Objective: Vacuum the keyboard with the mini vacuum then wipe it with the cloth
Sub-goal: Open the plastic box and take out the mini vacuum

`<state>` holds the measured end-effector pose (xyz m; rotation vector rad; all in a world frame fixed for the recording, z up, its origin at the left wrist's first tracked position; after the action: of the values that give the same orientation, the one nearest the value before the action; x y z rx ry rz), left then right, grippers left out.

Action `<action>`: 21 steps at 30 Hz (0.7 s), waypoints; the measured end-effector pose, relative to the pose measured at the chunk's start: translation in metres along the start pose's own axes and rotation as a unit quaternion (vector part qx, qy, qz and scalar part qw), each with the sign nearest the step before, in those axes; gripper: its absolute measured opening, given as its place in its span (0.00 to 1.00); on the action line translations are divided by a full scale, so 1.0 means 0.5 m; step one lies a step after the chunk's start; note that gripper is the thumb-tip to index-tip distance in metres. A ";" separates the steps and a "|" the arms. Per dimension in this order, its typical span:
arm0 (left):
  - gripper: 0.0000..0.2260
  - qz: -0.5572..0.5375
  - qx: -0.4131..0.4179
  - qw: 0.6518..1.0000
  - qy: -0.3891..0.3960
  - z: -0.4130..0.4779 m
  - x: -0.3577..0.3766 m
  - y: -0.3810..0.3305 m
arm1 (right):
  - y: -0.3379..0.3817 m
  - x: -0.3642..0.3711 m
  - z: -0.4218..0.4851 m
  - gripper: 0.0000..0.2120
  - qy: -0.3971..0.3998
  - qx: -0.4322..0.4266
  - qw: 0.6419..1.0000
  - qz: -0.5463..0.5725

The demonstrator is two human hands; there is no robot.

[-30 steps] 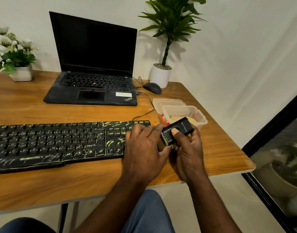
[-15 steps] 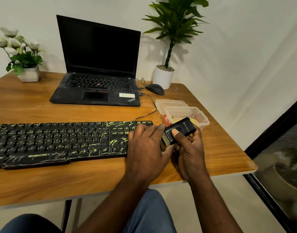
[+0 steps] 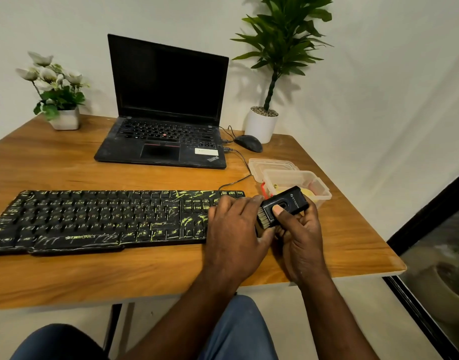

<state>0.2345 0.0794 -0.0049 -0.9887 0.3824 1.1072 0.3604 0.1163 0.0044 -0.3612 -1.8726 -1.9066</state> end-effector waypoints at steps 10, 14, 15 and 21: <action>0.30 0.009 0.013 1.000 -0.004 -0.022 -0.042 0.030 | -0.017 0.040 -0.022 0.28 -0.016 -0.003 1.000 -0.018; 0.31 0.028 0.027 0.999 -0.001 -0.037 -0.079 0.072 | -0.036 0.068 -0.034 0.27 -0.013 -0.041 0.992 -0.116; 0.31 0.030 0.032 0.999 -0.005 -0.039 -0.086 0.080 | -0.038 0.074 -0.039 0.27 -0.012 -0.050 0.989 -0.138; 0.30 0.025 0.013 0.999 -0.037 -0.059 -0.133 0.125 | -0.043 0.149 -0.063 0.31 0.004 -0.122 0.972 -0.201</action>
<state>0.1563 0.0239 -0.0039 -0.9177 0.3624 1.1782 0.2892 0.0752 0.0195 -0.0446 -1.8136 -2.4107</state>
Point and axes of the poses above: each hand's wrist, its own z-axis towards the middle knuckle, its own x-axis out of the palm, y = z × x, the point moved 1 cm from there along z, towards the middle knuckle, and after that the axes turned 1 degree about z, right-handed, at the moved point
